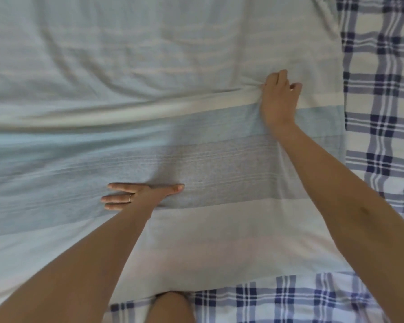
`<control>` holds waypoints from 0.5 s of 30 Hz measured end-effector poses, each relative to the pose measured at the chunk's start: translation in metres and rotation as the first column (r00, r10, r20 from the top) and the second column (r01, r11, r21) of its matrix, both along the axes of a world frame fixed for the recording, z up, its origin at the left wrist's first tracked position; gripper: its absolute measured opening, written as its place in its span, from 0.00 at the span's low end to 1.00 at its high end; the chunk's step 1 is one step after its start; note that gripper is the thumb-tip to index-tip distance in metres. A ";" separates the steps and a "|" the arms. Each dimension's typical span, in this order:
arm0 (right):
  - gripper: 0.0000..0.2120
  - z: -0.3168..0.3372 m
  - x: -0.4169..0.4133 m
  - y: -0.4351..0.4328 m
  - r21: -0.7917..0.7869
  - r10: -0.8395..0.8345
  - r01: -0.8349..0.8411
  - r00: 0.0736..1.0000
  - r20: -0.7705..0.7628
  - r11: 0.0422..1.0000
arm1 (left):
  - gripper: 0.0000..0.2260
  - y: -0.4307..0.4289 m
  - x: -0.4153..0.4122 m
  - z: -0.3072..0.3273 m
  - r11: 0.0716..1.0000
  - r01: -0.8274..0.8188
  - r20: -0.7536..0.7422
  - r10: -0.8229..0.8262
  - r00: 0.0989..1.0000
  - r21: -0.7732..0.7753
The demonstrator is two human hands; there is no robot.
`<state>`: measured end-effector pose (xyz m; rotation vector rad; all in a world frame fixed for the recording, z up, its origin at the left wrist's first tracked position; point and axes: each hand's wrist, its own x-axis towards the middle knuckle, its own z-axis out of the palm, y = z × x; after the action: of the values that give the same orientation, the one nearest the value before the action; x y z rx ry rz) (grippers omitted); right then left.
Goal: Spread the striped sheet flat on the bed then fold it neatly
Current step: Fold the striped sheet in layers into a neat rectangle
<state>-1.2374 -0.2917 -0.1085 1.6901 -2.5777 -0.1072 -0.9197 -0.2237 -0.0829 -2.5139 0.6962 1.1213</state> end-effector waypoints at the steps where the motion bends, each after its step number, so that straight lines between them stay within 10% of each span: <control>1: 0.16 -0.001 -0.005 -0.001 0.011 0.054 -0.054 0.998 -0.013 0.998 | 0.77 0.000 -0.003 0.004 1.000 -0.006 -0.005 0.006 1.000 0.019; 9: 0.21 0.005 0.007 -0.007 0.198 0.002 0.009 0.999 -0.054 0.980 | 0.77 0.001 0.004 -0.006 0.999 -0.021 -0.037 0.023 0.999 0.045; 13: 0.22 0.012 0.060 0.019 0.044 -0.211 0.208 0.974 0.086 0.977 | 0.75 0.002 -0.008 0.013 1.000 0.023 -0.016 -0.023 1.000 0.010; 15: 0.26 0.013 0.098 0.069 -0.099 0.026 -0.013 0.991 0.129 0.995 | 0.73 0.000 0.002 -0.005 1.000 -0.008 -0.090 0.011 0.996 0.030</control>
<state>-1.1391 -0.2227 -0.0959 1.7416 -2.6080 0.1336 -0.9180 -0.2235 -0.0883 -2.4571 0.6865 1.2455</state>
